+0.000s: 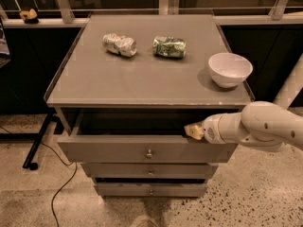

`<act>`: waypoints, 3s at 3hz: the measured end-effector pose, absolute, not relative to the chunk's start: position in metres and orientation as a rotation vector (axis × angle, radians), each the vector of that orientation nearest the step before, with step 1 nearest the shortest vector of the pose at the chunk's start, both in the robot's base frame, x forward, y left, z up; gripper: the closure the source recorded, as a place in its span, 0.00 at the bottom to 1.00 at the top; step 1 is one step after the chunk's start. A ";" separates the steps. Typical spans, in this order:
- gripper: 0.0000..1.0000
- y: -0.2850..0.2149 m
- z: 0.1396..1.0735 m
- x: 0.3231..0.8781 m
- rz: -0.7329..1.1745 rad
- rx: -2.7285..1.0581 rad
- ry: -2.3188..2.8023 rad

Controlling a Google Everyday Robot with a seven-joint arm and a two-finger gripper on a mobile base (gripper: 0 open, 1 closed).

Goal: Open top drawer

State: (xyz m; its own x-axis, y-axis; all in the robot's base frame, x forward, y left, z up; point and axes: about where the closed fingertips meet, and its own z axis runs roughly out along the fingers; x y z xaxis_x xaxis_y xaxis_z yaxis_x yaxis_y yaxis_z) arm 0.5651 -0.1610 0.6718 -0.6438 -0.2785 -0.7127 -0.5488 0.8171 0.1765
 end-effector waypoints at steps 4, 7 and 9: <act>1.00 -0.169 0.653 0.539 0.504 -0.665 2.374; 1.00 -0.196 0.657 0.459 0.578 -0.635 2.479; 1.00 -0.192 0.649 0.453 0.584 -0.662 2.509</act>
Offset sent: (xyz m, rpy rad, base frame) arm -0.0026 0.0020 -0.0111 -0.0304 0.0260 0.0241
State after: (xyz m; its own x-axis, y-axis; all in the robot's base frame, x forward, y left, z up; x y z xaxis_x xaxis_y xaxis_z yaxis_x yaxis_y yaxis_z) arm 0.4532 -0.1924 0.6490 -0.7693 -0.3408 -0.5404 -0.5444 0.7923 0.2754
